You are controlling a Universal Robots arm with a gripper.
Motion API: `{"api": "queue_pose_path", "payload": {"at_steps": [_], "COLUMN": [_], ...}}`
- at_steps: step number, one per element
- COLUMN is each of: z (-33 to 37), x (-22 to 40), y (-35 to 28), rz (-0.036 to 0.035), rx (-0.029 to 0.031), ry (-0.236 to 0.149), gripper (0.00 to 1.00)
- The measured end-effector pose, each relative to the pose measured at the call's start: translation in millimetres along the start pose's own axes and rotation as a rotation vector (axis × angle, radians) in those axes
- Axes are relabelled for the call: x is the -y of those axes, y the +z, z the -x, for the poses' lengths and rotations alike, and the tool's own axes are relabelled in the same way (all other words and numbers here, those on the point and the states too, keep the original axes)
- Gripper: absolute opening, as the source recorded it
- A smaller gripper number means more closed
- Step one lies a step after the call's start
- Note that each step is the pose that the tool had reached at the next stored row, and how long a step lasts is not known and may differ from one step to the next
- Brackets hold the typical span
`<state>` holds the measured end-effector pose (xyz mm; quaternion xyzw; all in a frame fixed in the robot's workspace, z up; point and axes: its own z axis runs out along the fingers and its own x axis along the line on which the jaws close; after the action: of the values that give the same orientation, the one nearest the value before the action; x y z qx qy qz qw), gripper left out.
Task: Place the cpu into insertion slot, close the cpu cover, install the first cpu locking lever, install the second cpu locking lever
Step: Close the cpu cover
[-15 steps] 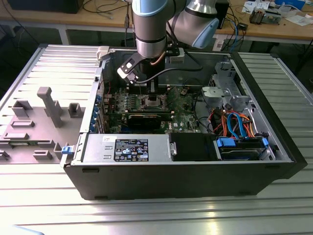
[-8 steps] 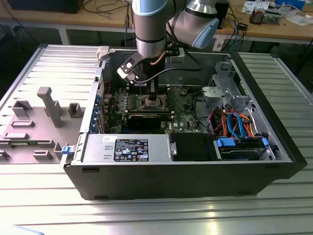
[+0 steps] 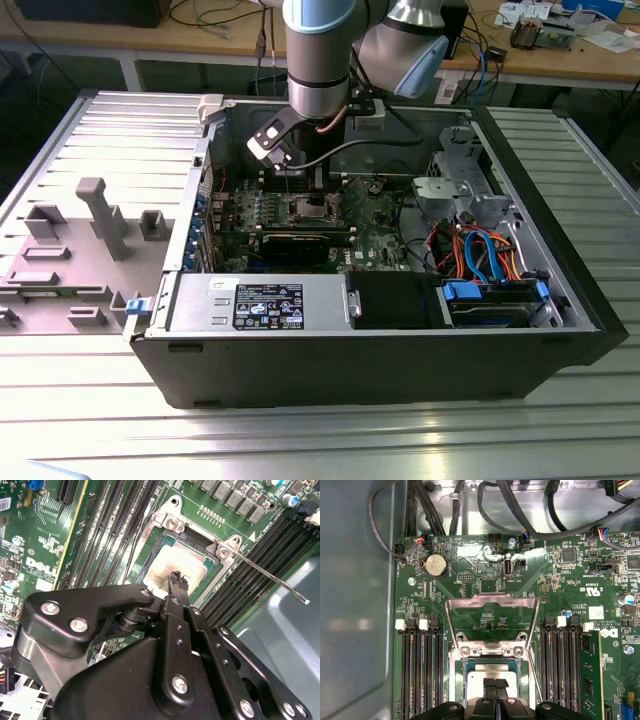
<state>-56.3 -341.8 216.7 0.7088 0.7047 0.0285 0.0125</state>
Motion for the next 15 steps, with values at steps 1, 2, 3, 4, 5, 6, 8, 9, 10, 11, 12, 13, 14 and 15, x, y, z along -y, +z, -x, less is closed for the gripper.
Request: {"api": "queue_pose_path", "payload": {"at_steps": [1, 2, 3, 4, 5, 6, 8, 9, 10, 11, 12, 13, 14, 15], "z": [0.0, 0.0, -0.1, 0.0, -0.1, -0.1, -0.2, -0.2, -0.2, -0.2, -0.2, -0.3, -0.3, -0.3], "x": [0.0, 0.0, -0.1, -0.1, -0.2, -0.3, -0.4, -0.5, -0.5, -0.6, -0.6, -0.7, -0.7, -0.8], "y": [0.0, -0.1, -0.8, -1.6, -3.1, -5.3, -7.2, -7.9, -8.8, -9.5, -10.7, -11.7, -12.2, -12.7], "rz": [0.0, 0.0, 0.0, 0.0, 0.0, -0.0001, 0.0, 0.0, 0.0, -0.0001, 0.0, -0.0001, 0.0, 0.0], "rx": [0.0, 0.0, 0.0, 0.0, 0.0001, 0.0001, 0.0001, 0.0001, 0.0001, 0.0001, 0.0001, 0.0002, 0.0002, 0.0003], "ry": [0.0, 0.0, 0.0, 0.0, 0.0, 0.0, 0.0, 0.0, 0.0, 0.0, 0.0, 0.0, 0.0, 0.0], "gripper": [0.11, 0.11, 0.11, 0.11, 0.11, 0.11, 0.11, 0.11, 0.11, 0.11, 0.11, 0.11, 0.11, 0.11]}}
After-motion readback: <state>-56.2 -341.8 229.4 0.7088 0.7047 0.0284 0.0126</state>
